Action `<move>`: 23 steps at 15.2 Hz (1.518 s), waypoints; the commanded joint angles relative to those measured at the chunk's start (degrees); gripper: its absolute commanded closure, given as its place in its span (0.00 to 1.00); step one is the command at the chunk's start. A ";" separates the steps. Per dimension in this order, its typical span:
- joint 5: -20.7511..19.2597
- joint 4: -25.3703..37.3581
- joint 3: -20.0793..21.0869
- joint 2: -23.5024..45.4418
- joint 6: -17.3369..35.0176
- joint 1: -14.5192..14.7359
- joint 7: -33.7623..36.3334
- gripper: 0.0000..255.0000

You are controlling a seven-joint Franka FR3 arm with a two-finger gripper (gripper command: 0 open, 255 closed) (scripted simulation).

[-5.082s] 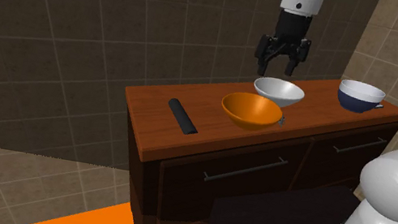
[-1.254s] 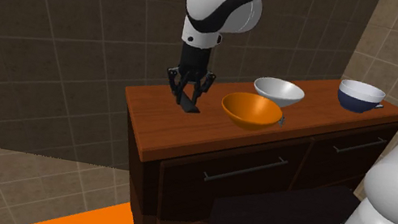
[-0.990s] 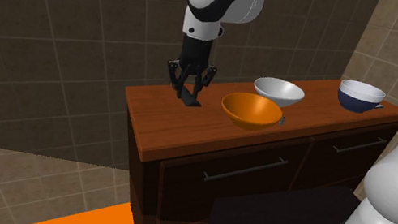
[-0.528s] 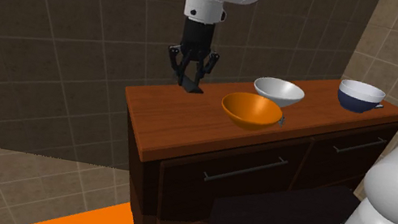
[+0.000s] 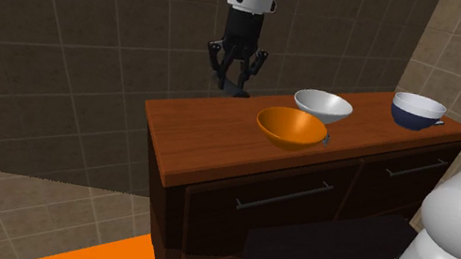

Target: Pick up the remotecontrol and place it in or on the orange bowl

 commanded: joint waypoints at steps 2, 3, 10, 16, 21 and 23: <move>1.63 -5.38 -2.78 -5.39 -0.28 -0.73 -4.52 1.00; 1.99 -7.09 -3.75 -7.12 -0.43 -0.92 -5.94 1.00; 2.07 -17.47 -10.98 -18.09 -2.25 -2.59 -15.33 1.00; 1.34 -22.74 -13.69 -21.40 -0.79 -3.48 -19.00 1.00; 1.76 -25.94 -13.27 -20.45 3.35 -3.35 -19.34 1.00; 1.94 -27.14 -13.09 -19.95 5.05 -3.29 -19.47 1.00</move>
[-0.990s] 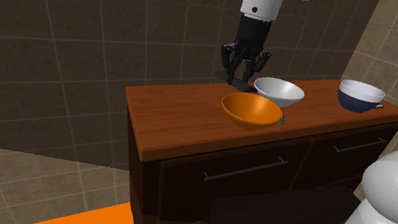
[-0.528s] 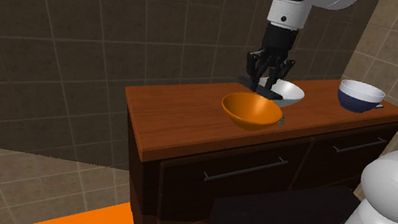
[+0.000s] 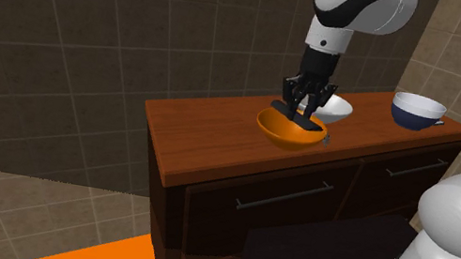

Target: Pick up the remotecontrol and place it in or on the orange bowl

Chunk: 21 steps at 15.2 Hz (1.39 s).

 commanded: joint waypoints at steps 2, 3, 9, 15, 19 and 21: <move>0.25 -1.74 0.18 0.38 2.10 0.09 -0.23 1.00; 0.24 -1.74 0.17 0.37 2.10 0.10 -0.23 1.00; 0.24 -1.74 0.17 0.38 2.10 0.10 -0.22 1.00; 0.24 -1.74 0.17 0.38 2.10 0.10 -0.22 0.00; -0.76 4.11 -0.99 -1.67 -5.83 -0.37 -0.03 0.00; -0.76 4.10 -0.99 -1.68 -5.84 -0.37 -0.03 0.00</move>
